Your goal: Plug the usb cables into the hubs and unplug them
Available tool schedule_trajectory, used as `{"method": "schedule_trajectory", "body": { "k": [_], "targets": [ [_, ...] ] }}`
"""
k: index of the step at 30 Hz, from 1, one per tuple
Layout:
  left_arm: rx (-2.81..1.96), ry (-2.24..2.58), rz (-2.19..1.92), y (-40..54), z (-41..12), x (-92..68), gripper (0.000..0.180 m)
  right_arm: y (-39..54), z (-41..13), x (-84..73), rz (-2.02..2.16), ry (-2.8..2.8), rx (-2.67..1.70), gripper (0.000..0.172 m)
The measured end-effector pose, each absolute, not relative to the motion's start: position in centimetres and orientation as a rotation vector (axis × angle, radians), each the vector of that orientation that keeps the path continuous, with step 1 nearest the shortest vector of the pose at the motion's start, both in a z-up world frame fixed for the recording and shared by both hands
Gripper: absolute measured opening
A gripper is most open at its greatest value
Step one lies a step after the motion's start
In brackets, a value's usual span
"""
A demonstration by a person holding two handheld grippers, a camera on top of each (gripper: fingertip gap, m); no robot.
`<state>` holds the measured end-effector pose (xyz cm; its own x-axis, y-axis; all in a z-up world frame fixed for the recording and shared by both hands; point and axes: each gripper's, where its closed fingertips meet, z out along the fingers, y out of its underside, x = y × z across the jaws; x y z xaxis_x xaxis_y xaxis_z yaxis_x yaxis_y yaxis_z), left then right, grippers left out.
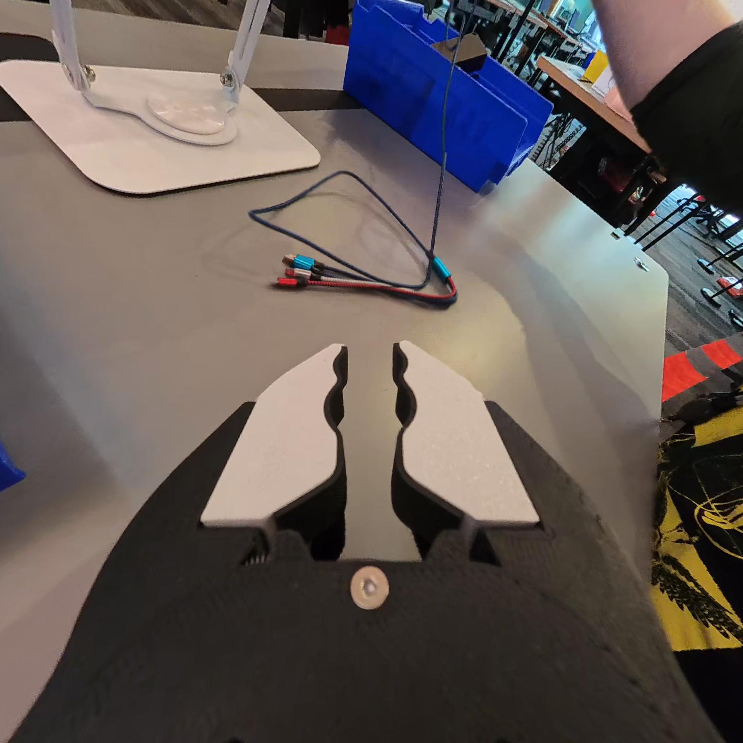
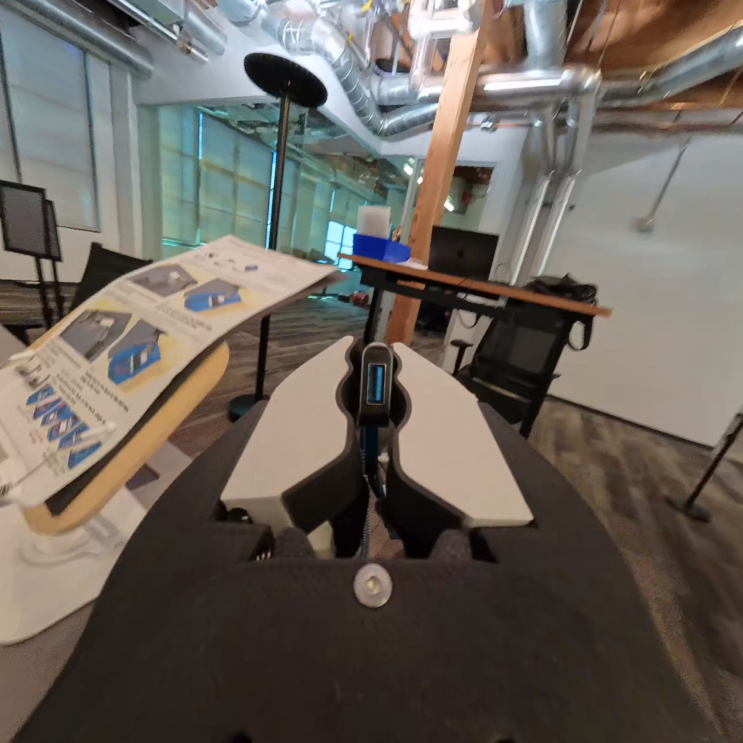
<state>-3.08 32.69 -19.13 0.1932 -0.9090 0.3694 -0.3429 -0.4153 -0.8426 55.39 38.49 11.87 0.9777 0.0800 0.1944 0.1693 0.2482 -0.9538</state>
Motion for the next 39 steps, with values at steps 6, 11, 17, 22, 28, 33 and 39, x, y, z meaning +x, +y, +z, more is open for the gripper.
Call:
{"method": "schedule_trajectory", "body": {
  "k": [6, 11, 17, 22, 28, 33, 39],
  "targets": [
    [-1.880, 1.193, -1.190, 32.9, -20.1, -2.9, 0.021, 38.5, 2.5, 55.9, 0.104, -0.290, -1.412, 0.010],
    [-1.888, 1.212, -1.177, 32.8, -20.4, -2.9, 0.021, 36.5, -2.4, 57.0, 0.166, -0.360, -1.583, 0.010],
    [-1.907, 1.244, -1.169, 32.5, -21.1, -2.8, 0.022, 33.0, -5.9, 59.3, 0.166, -0.401, -1.878, 0.011],
    [-1.912, 1.291, -1.162, 31.9, -21.6, -2.5, 0.023, 30.9, -10.5, 60.2, 0.183, -0.493, -2.242, 0.010],
    [-1.915, 1.314, -1.141, 31.8, -21.9, -2.7, 0.024, 28.4, -8.6, 57.7, 0.342, -0.669, -2.112, 0.011],
    [-1.932, 1.328, -1.158, 31.7, -22.5, -2.6, 0.025, 26.9, -10.2, 59.7, 0.333, -0.616, -2.202, 0.010],
    [-1.940, 1.362, -1.132, 31.2, -22.9, -2.6, 0.027, 27.3, -9.1, 60.9, 0.314, -0.584, -2.151, 0.011]
  ]
}}
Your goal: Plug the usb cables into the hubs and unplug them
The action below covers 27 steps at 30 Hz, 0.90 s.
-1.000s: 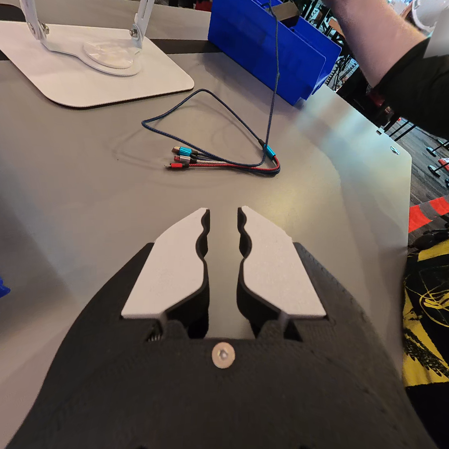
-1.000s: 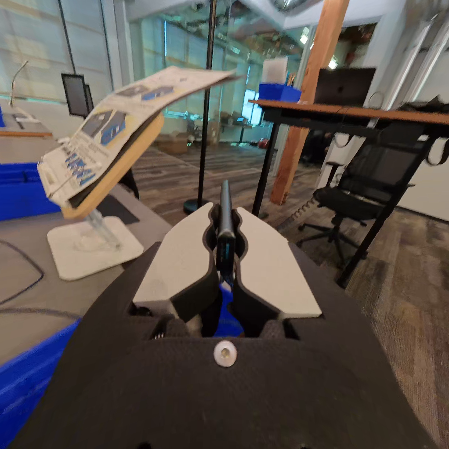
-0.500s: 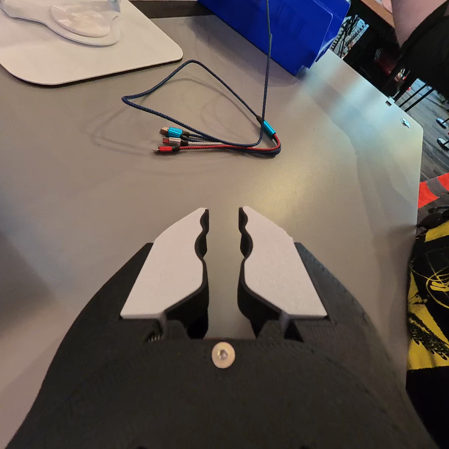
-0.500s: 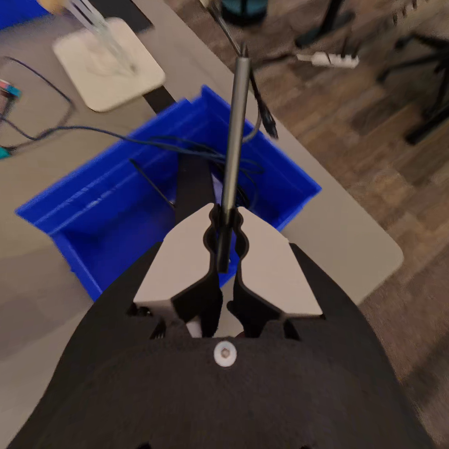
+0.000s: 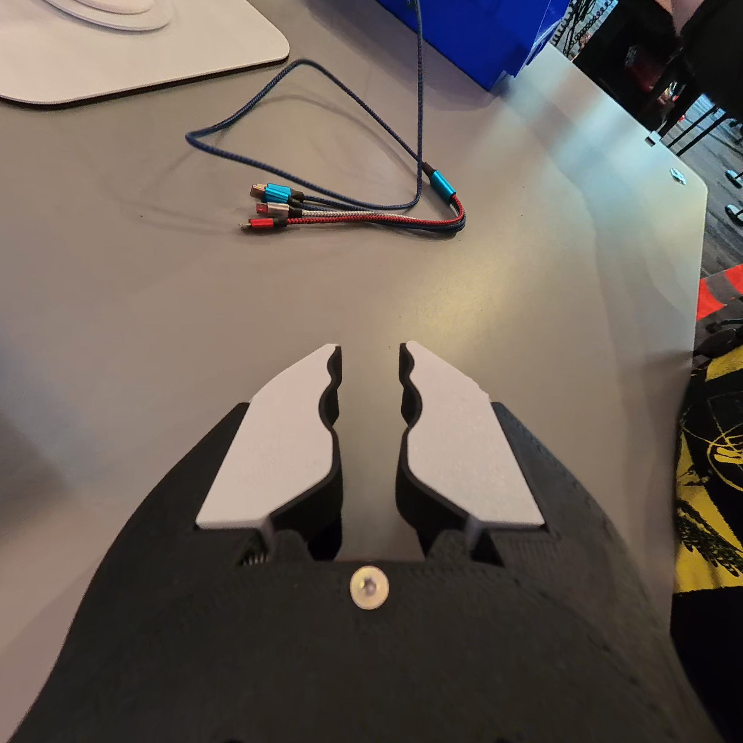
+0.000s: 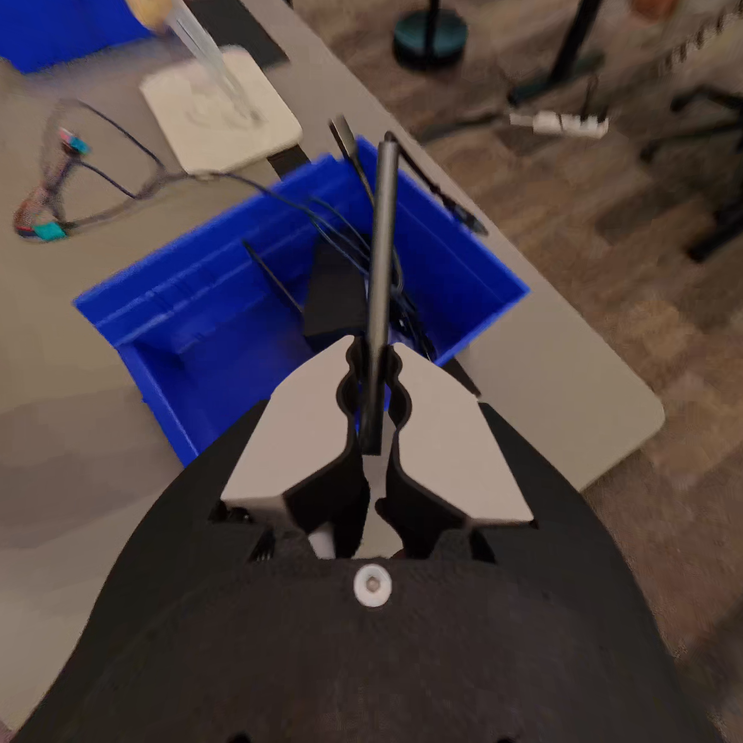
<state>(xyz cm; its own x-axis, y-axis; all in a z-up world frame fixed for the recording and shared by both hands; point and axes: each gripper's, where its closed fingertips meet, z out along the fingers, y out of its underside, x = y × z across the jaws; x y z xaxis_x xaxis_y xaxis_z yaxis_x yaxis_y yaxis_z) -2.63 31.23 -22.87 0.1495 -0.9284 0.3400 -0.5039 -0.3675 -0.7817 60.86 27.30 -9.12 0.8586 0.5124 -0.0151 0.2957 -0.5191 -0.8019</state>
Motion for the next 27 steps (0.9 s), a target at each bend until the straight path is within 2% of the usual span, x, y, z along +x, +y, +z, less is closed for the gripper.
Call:
{"method": "schedule_trajectory", "body": {
  "k": [5, 10, 22, 23, 25, 27],
  "targets": [
    [-1.945, 1.342, -1.160, 31.5, -23.0, -2.7, 0.027, 25.3, -6.0, 61.1, 0.328, -0.576, -1.892, 0.011],
    [-1.954, 1.368, -1.152, 31.3, -23.4, -2.3, 0.028, 25.1, -9.2, 62.2, 0.291, -0.530, -2.041, 0.009],
    [-1.974, 1.407, -1.136, 30.7, -24.0, -2.3, 0.031, 32.9, -17.6, 61.1, -0.075, -0.587, -2.646, 0.012],
    [-1.975, 1.409, -1.137, 30.6, -24.0, -2.3, 0.031, 33.2, -17.6, 61.6, -0.148, -0.555, -2.654, 0.018],
    [-1.977, 1.413, -1.141, 30.5, -24.0, -2.4, 0.031, 33.1, -16.8, 62.7, -0.286, -0.516, -2.643, 0.050],
    [-1.979, 1.414, -1.147, 30.5, -24.0, -2.4, 0.031, 32.6, -15.4, 63.1, -0.361, -0.492, -2.592, 0.060]
  ]
}}
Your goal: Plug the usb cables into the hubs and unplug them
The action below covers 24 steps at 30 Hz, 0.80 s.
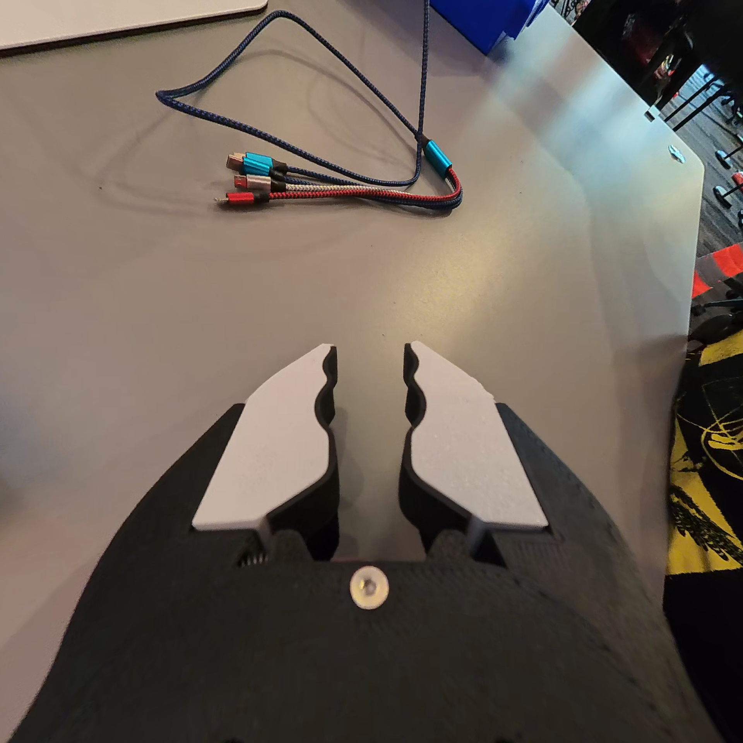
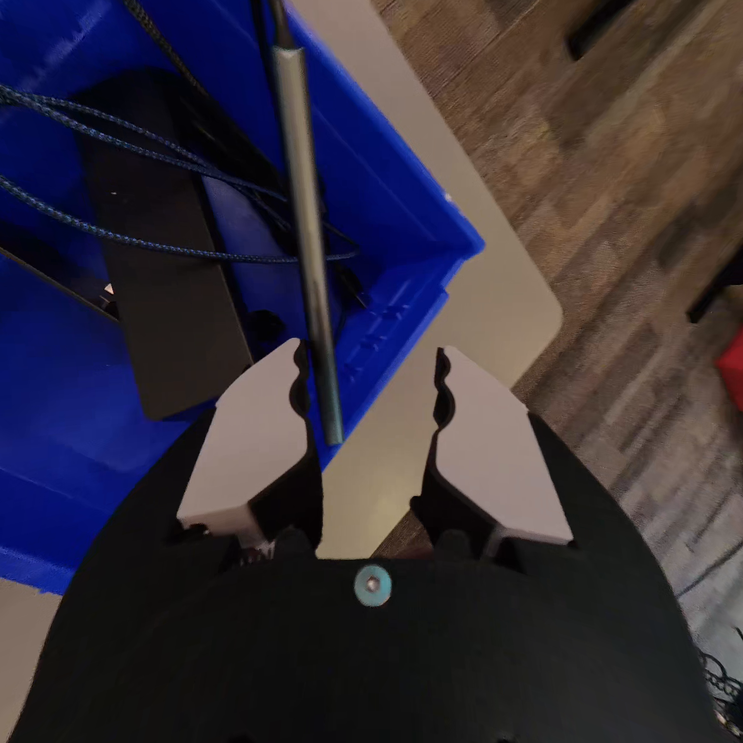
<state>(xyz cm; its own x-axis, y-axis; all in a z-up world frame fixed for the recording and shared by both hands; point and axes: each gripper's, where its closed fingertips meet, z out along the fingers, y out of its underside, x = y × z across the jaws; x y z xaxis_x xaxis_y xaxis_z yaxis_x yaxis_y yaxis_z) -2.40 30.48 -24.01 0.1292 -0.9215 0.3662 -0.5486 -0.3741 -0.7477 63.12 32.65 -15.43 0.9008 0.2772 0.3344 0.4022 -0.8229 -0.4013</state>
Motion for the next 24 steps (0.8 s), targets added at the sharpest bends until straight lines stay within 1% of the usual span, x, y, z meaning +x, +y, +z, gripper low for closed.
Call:
{"method": "schedule_trajectory", "body": {
  "k": [1, 4, 6, 9, 11, 13, 15, 16, 18, 19, 21, 23, 24],
  "targets": [
    [-1.981, 1.413, -1.151, 30.5, -24.0, -2.4, 0.031, 32.2, -14.8, 63.3, -0.384, -0.470, -2.576, 0.069],
    [-1.989, 1.419, -1.149, 30.4, -24.1, -2.4, 0.032, 29.5, -13.6, 64.1, -0.474, -0.366, -2.605, 0.073],
    [-1.996, 1.427, -1.139, 30.4, -24.2, -2.4, 0.032, 28.2, -12.5, 63.9, -0.538, -0.351, -2.565, 0.082],
    [-2.007, 1.432, -1.129, 30.3, -24.4, -2.4, 0.033, 27.1, -10.0, 59.4, -0.505, -0.410, -2.435, 0.081],
    [-2.014, 1.430, -1.124, 30.3, -24.5, -2.4, 0.033, 27.1, -8.5, 52.7, -0.352, -0.524, -2.315, 0.077],
    [-2.021, 1.425, -1.125, 30.4, -24.5, -2.2, 0.034, 27.2, -8.1, 44.2, -0.179, -0.686, -2.218, 0.081],
    [-2.027, 1.432, -1.111, 30.3, -24.6, -2.2, 0.034, 27.1, -9.7, 35.9, -0.049, -0.864, -2.186, 0.095],
    [-2.028, 1.438, -1.105, 30.3, -24.6, -2.3, 0.035, 27.1, -11.0, 31.9, 0.013, -0.946, -2.189, 0.106],
    [-2.025, 1.441, -1.100, 30.2, -24.7, -2.4, 0.035, 26.2, -14.5, 24.5, 0.167, -1.153, -2.214, 0.122],
    [-2.025, 1.438, -1.108, 30.1, -24.7, -2.4, 0.035, 25.8, -16.6, 21.9, 0.184, -1.271, -2.233, 0.124],
    [-2.018, 1.439, -1.122, 30.1, -24.6, -2.4, 0.035, 25.9, -20.6, 19.3, 0.069, -1.504, -2.241, 0.126],
    [-2.013, 1.436, -1.139, 30.0, -24.5, -2.4, 0.035, 26.6, -23.5, 18.9, -0.080, -1.713, -2.214, 0.127],
    [-2.011, 1.433, -1.148, 30.0, -24.4, -2.4, 0.035, 27.1, -24.4, 18.8, -0.139, -1.832, -2.141, 0.125]
  ]
}}
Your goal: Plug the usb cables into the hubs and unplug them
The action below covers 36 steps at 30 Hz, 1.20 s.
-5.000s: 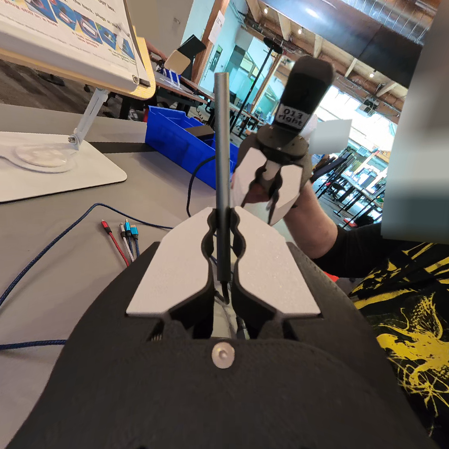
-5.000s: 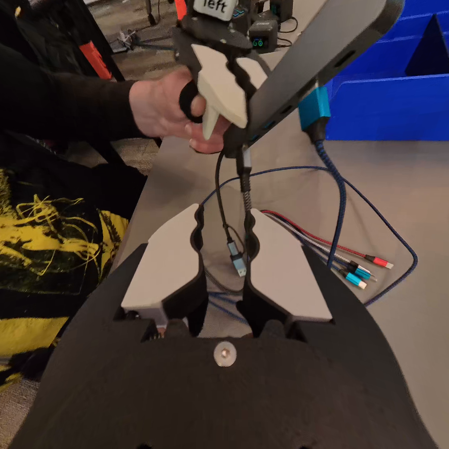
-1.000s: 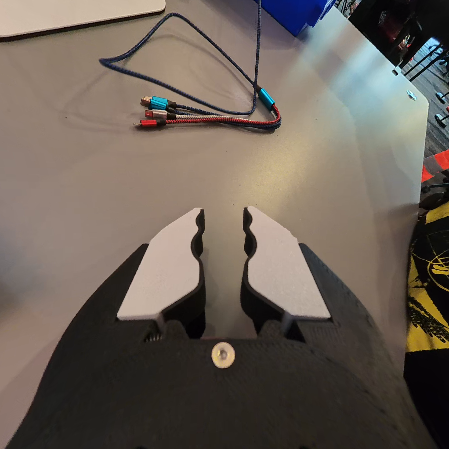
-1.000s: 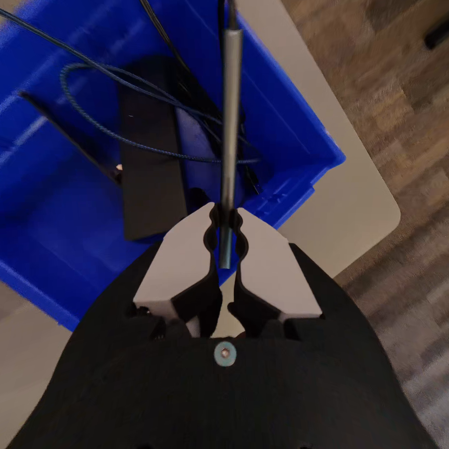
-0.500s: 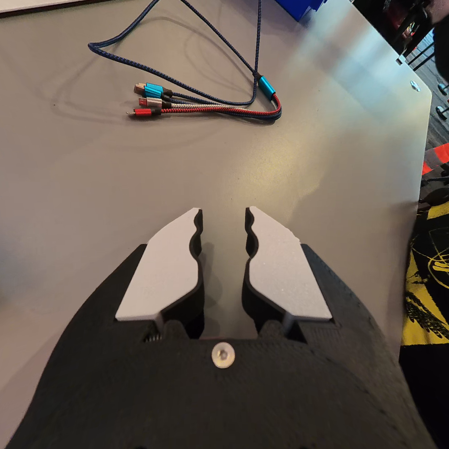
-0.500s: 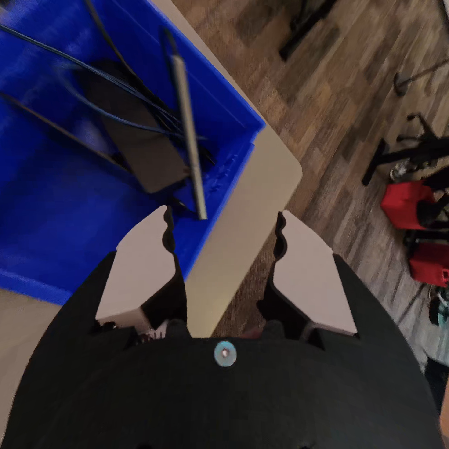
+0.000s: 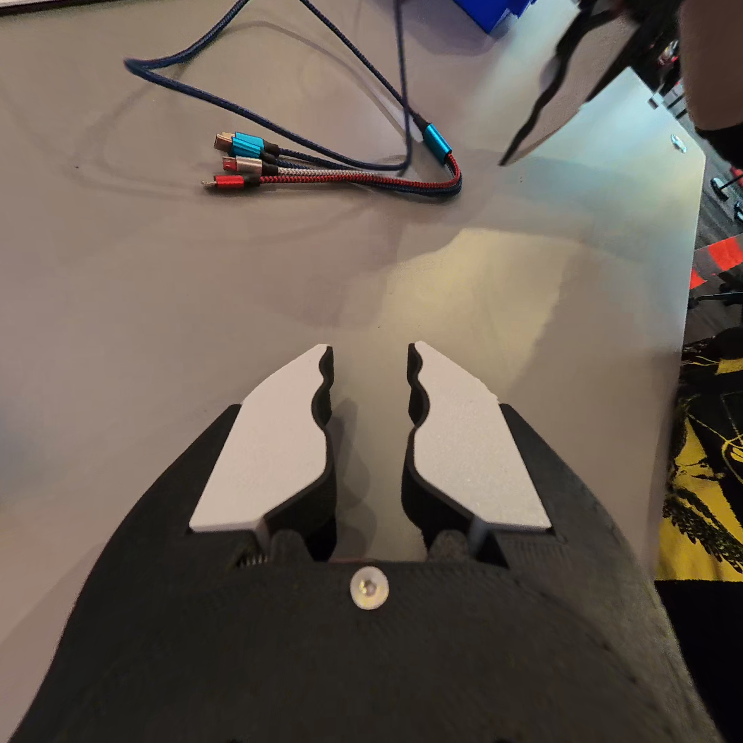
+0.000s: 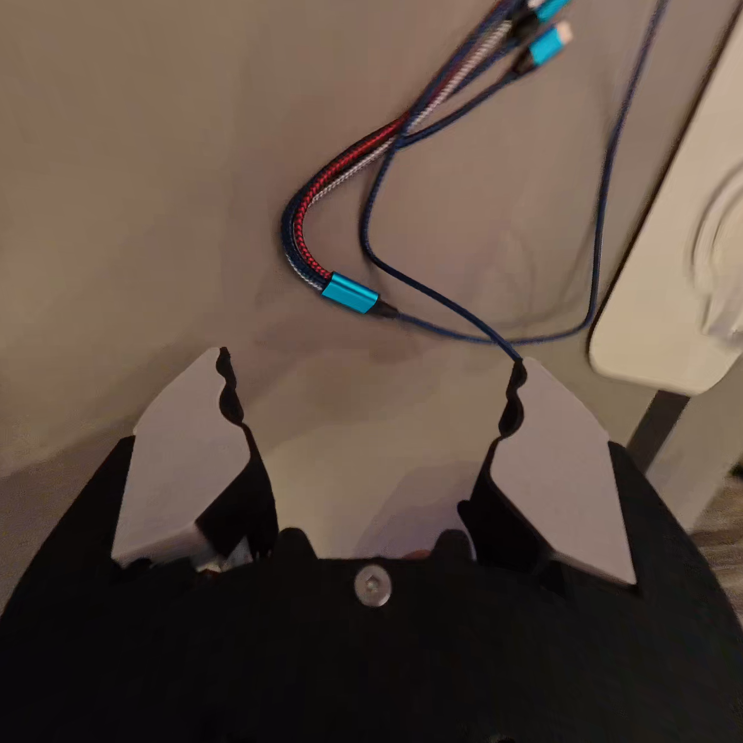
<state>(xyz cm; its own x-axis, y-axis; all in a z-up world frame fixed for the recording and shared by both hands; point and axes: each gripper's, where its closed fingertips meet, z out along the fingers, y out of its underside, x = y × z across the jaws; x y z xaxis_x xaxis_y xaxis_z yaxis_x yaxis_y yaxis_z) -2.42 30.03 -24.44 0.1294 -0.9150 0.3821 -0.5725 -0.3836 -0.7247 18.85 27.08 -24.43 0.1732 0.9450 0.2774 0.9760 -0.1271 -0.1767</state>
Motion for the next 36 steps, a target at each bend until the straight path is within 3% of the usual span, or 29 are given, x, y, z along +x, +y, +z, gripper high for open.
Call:
{"method": "schedule_trajectory", "body": {
  "k": [5, 9, 11, 12, 18, 21, 29, 33, 36],
  "targets": [
    [-2.007, 1.437, -1.172, 30.0, -24.4, -2.3, 0.035, 28.9, -25.8, 18.3, -0.156, -2.252, -1.838, 0.090],
    [-2.003, 1.431, -1.184, 30.1, -24.3, -2.4, 0.035, 27.8, -26.8, 18.3, 0.145, -2.442, -1.996, 0.058],
    [-2.003, 1.429, -1.191, 30.0, -24.3, -2.3, 0.035, 27.1, -26.7, 18.3, 0.312, -2.454, -2.082, 0.015],
    [-2.002, 1.431, -1.194, 30.0, -24.3, -2.3, 0.035, 27.1, -26.7, 18.3, 0.347, -2.434, -2.110, 0.011],
    [-2.001, 1.421, -1.233, 30.0, -24.1, -2.3, 0.035, 26.3, -24.5, 18.4, 0.463, -2.203, -2.113, 0.006],
    [-2.004, 1.408, -1.245, 30.1, -24.1, -2.3, 0.035, 26.4, -19.5, 19.9, 0.481, -2.023, -2.078, 0.006],
    [-2.013, 1.410, -1.263, 30.0, -24.1, -2.2, 0.035, 29.2, -3.3, 34.5, 0.019, -1.594, -2.169, 0.006],
    [-2.011, 1.415, -1.267, 30.0, -24.1, -2.2, 0.035, 31.9, 1.6, 42.6, -0.214, -1.313, -2.253, 0.007],
    [-2.012, 1.416, -1.269, 30.0, -24.1, -2.2, 0.035, 33.0, 1.8, 47.3, -0.286, -1.147, -2.344, 0.006]
  ]
}}
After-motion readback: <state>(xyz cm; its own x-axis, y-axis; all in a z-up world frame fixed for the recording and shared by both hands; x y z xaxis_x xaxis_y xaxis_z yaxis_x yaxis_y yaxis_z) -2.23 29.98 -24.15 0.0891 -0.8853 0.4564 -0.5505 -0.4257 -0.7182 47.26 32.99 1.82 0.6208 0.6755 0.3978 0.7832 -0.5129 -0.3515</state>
